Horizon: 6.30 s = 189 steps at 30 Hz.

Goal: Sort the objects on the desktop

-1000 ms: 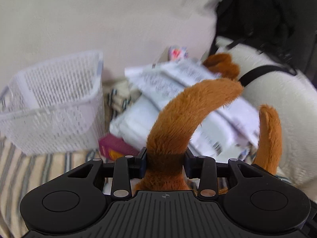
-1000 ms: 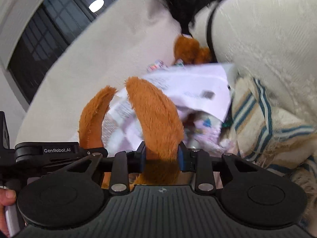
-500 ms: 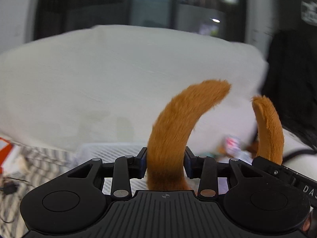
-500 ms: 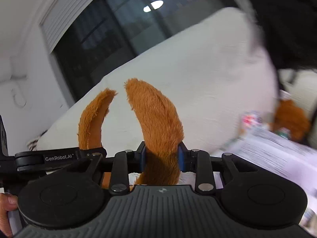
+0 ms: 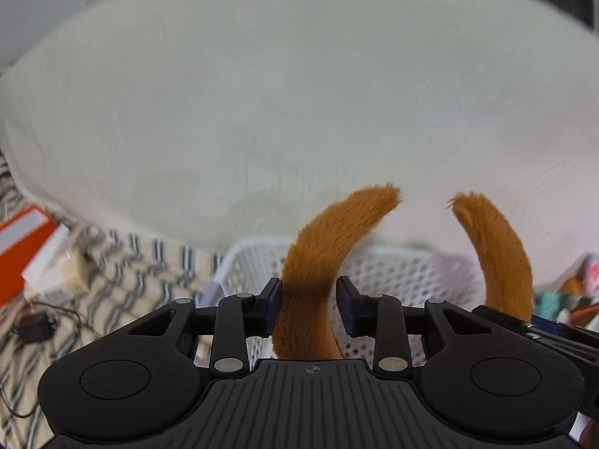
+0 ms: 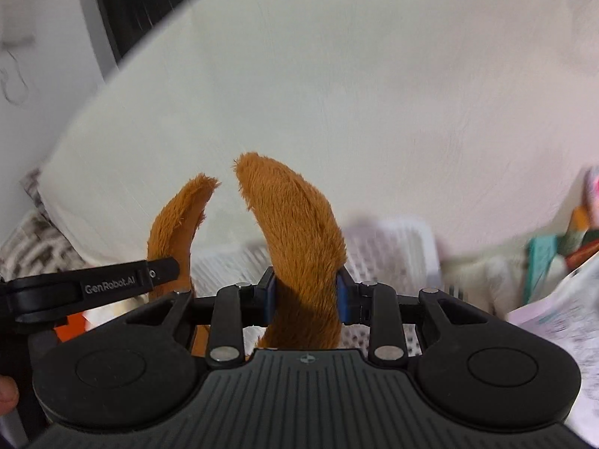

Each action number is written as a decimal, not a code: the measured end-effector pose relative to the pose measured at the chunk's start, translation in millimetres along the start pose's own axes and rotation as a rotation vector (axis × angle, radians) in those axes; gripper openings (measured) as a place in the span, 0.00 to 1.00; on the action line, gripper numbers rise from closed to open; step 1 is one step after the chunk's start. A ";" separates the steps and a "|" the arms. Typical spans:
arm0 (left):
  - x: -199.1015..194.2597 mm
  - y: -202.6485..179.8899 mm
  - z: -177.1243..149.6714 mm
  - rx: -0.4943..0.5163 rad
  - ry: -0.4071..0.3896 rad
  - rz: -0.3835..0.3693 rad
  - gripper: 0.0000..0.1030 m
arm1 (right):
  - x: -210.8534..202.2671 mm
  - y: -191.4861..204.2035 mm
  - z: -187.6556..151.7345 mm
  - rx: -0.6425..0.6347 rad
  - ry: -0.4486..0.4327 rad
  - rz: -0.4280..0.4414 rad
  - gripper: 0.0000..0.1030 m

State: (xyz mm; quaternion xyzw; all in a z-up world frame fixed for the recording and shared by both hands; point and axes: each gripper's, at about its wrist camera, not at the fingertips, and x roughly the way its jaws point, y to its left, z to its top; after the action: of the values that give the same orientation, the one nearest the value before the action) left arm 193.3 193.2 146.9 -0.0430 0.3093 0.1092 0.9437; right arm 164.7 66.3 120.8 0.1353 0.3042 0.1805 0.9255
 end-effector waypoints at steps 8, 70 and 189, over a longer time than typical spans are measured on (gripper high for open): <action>61.2 -6.8 -29.1 0.042 0.193 0.044 0.47 | 30.3 -3.9 -23.9 -0.091 0.128 -0.101 0.39; -25.3 45.4 -76.5 -0.061 0.008 -0.132 0.98 | 124.0 23.1 22.8 -0.241 0.442 -0.161 0.18; -3.3 -298.6 -60.0 0.084 0.217 -0.654 0.40 | -254.8 -285.7 -169.8 0.747 -0.588 -0.096 0.43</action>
State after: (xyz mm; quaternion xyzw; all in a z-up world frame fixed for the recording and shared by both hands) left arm 225.7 -106.7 104.6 -0.1125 0.3817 -0.2172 0.8913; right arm -58.3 -272.6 16.9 0.4897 0.0795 -0.0301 0.8677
